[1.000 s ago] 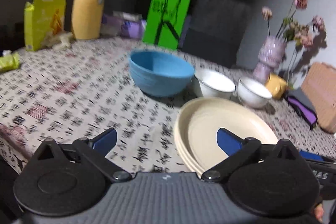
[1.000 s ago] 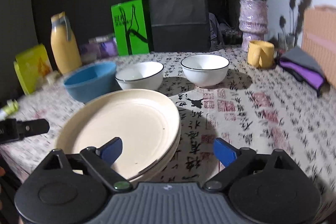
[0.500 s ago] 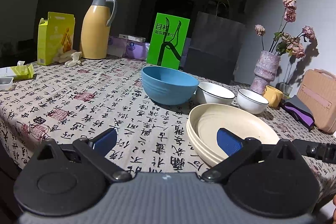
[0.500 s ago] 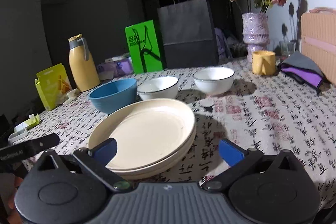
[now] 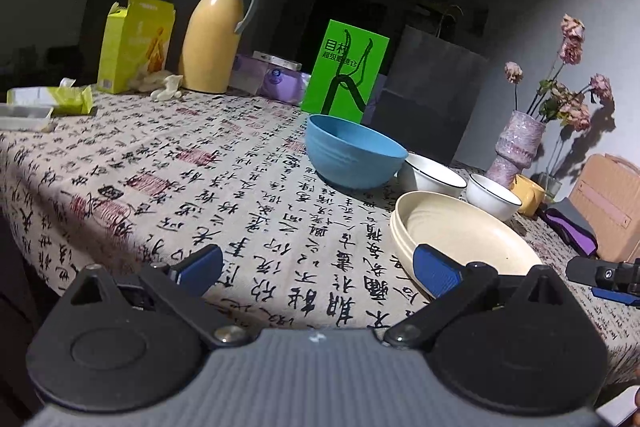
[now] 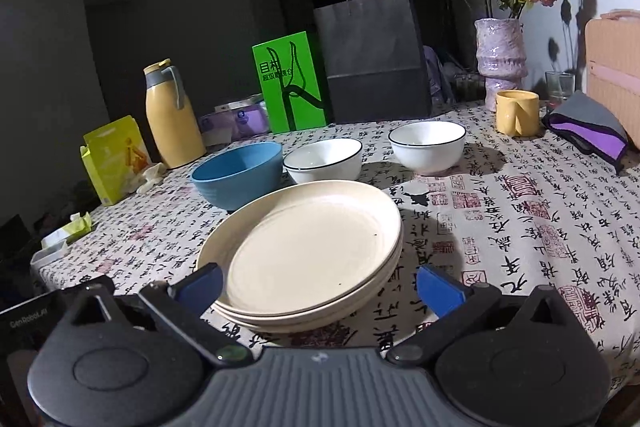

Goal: Organize plates and bowls
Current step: 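Move both open grippers over the plate stack toward the blue bowl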

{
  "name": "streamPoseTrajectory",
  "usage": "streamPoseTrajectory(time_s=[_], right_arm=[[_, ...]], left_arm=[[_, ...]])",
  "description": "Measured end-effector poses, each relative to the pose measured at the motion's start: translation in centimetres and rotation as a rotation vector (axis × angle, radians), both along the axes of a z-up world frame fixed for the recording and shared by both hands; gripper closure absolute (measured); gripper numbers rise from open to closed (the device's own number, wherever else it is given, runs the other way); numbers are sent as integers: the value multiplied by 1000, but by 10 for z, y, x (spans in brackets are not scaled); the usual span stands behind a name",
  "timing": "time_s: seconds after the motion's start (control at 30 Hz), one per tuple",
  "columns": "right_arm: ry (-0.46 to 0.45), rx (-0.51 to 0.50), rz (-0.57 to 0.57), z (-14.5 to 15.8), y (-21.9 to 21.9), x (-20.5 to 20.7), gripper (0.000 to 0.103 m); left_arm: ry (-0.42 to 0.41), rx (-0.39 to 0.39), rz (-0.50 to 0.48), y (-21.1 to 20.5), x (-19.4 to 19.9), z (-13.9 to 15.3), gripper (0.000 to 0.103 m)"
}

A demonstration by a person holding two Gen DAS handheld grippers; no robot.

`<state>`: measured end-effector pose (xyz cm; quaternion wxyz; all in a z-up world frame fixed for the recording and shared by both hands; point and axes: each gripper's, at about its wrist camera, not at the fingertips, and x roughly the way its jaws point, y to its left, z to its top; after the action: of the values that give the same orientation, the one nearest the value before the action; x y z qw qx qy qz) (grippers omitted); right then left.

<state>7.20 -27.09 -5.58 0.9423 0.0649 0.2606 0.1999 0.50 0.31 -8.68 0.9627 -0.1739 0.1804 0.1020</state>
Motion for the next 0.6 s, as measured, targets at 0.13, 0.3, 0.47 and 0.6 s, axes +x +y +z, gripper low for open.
streamPoseTrajectory(time_s=[0.13, 0.3, 0.47, 0.6], right_arm=[[-27, -45, -30, 3, 6, -2, 0], [-22, 8, -30, 4, 3, 1, 0], [-37, 15, -6, 2, 8, 0, 0], [-49, -4, -12, 1, 12, 1, 0]], left_arm=[[-19, 7, -10, 0, -6, -1, 0], [-41, 29, -6, 2, -11, -3, 0], [-40, 16, -5, 9, -13, -8, 0], [-36, 6, -16, 12, -12, -11, 0]])
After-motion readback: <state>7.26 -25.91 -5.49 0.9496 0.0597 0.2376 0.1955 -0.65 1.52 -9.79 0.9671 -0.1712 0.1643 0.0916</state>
